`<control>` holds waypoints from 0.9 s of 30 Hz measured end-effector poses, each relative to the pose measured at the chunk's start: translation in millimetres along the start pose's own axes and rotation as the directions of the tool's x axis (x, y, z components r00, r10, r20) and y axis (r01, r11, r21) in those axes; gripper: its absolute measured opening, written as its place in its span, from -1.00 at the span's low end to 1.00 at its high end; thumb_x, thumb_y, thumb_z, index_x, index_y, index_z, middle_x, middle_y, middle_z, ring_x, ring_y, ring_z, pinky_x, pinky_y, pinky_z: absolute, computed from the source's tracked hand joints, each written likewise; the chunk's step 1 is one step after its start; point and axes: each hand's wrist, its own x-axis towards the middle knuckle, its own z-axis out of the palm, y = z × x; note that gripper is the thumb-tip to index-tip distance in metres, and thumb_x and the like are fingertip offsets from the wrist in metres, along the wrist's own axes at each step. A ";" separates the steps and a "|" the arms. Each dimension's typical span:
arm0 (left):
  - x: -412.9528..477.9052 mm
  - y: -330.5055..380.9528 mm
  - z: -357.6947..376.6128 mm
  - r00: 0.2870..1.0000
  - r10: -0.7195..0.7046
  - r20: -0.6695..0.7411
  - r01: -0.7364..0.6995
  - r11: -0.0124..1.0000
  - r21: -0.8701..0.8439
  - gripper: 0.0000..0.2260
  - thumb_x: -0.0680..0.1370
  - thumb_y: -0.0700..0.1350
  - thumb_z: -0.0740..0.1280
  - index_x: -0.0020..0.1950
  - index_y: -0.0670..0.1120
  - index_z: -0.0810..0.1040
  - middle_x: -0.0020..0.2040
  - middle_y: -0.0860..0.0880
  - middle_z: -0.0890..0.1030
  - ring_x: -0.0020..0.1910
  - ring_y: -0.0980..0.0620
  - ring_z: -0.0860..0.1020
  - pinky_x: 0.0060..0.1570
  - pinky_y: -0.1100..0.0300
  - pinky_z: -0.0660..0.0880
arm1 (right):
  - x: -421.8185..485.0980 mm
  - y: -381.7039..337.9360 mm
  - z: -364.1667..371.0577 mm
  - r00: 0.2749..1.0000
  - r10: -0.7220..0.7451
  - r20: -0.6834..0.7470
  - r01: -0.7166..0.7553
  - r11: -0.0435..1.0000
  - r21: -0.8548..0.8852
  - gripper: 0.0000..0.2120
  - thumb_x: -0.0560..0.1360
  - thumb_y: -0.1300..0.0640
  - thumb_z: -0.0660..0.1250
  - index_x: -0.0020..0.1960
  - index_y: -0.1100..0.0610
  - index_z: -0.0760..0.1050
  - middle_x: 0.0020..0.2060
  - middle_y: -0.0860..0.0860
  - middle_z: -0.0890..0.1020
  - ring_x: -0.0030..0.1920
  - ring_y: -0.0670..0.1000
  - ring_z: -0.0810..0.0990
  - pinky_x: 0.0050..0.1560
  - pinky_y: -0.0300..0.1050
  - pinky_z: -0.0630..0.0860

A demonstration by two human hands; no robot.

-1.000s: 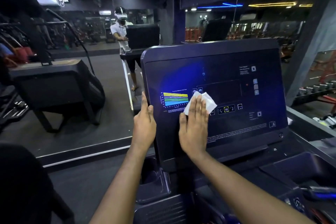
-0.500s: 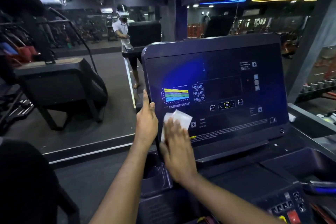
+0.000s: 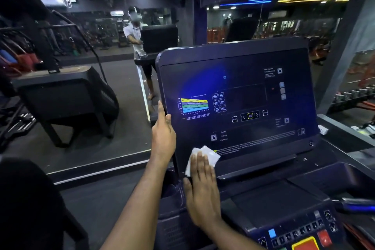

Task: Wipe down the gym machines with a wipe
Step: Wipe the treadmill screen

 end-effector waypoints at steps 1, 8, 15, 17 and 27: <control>-0.5 0.4 -1.1 1.000 -0.002 0.003 0.002 1.000 0.000 -0.52 0.74 -0.01 0.02 0.66 0.12 0.01 -0.04 -0.07 0.58 -0.20 0.15 0.53 -0.30 0.39 0.38 | 3.2 8.0 1.4 0.996 0.073 -0.047 -0.074 0.997 -0.016 -0.40 0.70 -0.07 -0.04 0.66 0.09 -0.14 0.65 -0.03 -0.14 0.64 0.02 -0.12 0.58 0.09 0.00; -3.8 7.7 -1.0 1.000 -0.004 -0.016 0.005 1.000 0.025 -0.53 0.75 -0.05 0.02 0.67 0.06 0.03 -0.02 -0.07 0.53 -0.23 0.20 0.47 -0.18 0.27 0.33 | 45.7 3.6 -13.1 0.952 0.256 -0.165 -0.242 0.965 0.101 -0.36 0.69 -0.15 -0.14 0.65 0.15 -0.17 0.64 0.03 -0.18 0.63 0.06 -0.24 0.61 0.12 -0.11; -6.6 13.2 -1.5 1.000 -0.015 -0.012 0.016 0.999 0.042 -0.53 0.75 -0.06 0.02 0.66 0.05 0.02 -0.01 -0.04 0.52 -0.23 0.19 0.47 -0.15 0.26 0.36 | 135.7 19.4 -51.3 0.874 0.414 -0.254 -0.370 0.906 0.206 -0.35 0.66 -0.15 -0.18 0.65 0.14 -0.16 0.64 0.04 -0.13 0.63 0.05 -0.22 0.60 0.21 -0.09; -6.4 12.6 -0.1 1.000 -0.011 -0.022 0.012 0.999 0.038 -0.54 0.75 -0.07 0.02 0.66 0.05 0.03 -0.02 -0.05 0.53 -0.23 0.17 0.48 -0.15 0.22 0.37 | 130.0 5.8 -50.4 0.962 0.176 -0.208 -0.154 0.981 0.117 -0.37 0.68 -0.13 -0.14 0.65 0.13 -0.17 0.64 0.02 -0.14 0.63 0.03 -0.24 0.61 0.14 -0.17; -4.5 3.9 9.5 0.994 0.018 -0.111 -0.008 0.996 0.085 -0.55 0.74 -0.08 0.02 0.65 -0.02 0.09 0.17 -0.18 0.58 0.08 -0.16 0.58 0.05 -0.10 0.55 | 193.8 33.7 -94.9 0.902 0.348 -0.253 -0.309 0.933 0.184 -0.39 0.71 -0.10 -0.12 0.65 0.14 -0.19 0.64 0.06 -0.11 0.63 0.09 -0.18 0.61 0.09 -0.17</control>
